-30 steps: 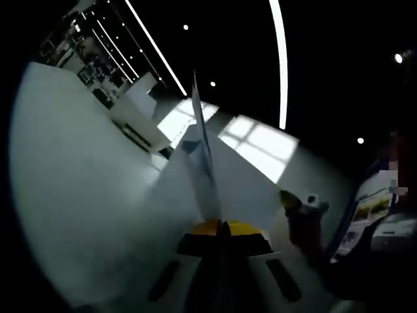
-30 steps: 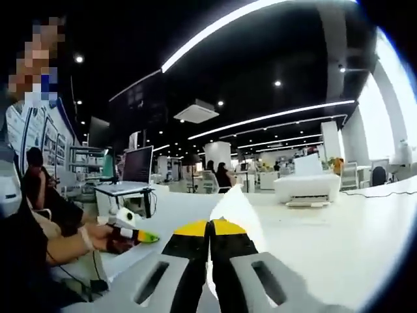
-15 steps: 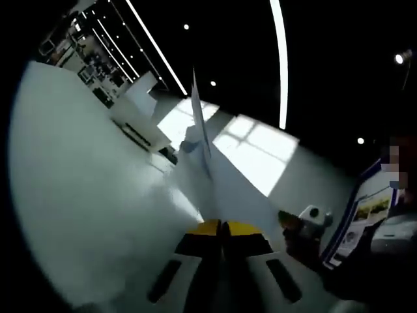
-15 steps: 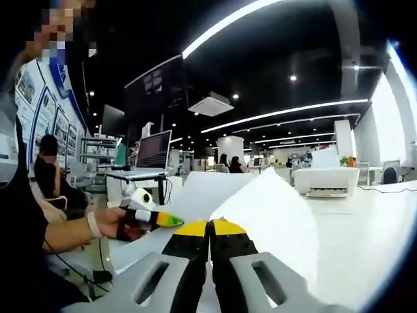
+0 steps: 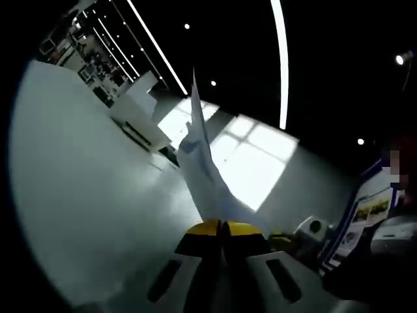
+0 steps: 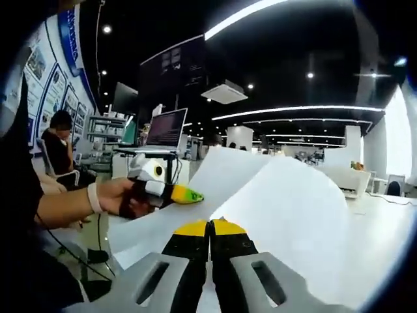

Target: Organize the stack of printing papers by aligning and flattening the scattered papers on the table

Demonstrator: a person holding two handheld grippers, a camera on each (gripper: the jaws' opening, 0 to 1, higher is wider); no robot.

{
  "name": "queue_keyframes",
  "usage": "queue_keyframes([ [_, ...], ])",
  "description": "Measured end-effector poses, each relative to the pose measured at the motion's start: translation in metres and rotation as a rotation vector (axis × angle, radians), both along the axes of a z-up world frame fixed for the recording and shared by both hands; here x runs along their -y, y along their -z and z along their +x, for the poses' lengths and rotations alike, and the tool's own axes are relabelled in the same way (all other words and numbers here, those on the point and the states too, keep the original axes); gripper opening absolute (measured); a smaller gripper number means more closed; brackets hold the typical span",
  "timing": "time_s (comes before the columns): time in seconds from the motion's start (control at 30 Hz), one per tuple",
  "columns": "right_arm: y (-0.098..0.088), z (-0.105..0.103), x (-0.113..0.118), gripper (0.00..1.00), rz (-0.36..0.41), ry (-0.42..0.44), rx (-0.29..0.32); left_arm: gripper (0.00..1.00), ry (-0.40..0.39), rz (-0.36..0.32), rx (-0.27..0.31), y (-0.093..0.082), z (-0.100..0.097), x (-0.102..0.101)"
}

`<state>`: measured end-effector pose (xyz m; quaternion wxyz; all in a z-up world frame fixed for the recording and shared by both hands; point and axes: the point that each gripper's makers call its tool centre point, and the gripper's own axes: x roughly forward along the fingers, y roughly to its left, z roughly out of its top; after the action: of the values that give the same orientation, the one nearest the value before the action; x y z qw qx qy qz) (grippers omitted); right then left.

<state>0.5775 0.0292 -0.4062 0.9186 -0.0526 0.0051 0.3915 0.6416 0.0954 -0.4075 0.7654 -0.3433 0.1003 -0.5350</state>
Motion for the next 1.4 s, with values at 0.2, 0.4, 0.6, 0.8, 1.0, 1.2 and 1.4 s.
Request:
queue_keyframes([
  [0.2,0.011,-0.006,-0.010,0.00,-0.019,-0.031,-0.022,0.07,0.002,0.001,0.000,0.000,-0.002,0.001],
  [0.4,0.017,-0.008,-0.017,0.00,-0.024,-0.051,-0.039,0.08,0.008,-0.007,-0.003,-0.001,-0.002,0.001],
  [0.6,0.028,-0.018,-0.032,0.00,-0.029,-0.095,-0.068,0.09,0.010,-0.004,-0.011,0.000,-0.001,0.001],
  [0.8,0.031,-0.023,-0.039,0.00,-0.032,-0.122,-0.079,0.09,0.011,-0.001,-0.009,0.000,0.000,0.001],
  [1.0,0.033,-0.024,-0.044,0.00,-0.032,-0.131,-0.086,0.12,0.018,-0.007,-0.003,-0.001,-0.001,0.000],
  [1.2,0.036,-0.030,-0.049,0.00,-0.037,-0.161,-0.095,0.12,0.018,-0.005,-0.004,-0.001,-0.002,0.001],
  [1.4,0.034,-0.032,-0.050,0.00,-0.043,-0.184,-0.088,0.12,0.015,0.001,-0.002,0.000,-0.002,0.001],
])
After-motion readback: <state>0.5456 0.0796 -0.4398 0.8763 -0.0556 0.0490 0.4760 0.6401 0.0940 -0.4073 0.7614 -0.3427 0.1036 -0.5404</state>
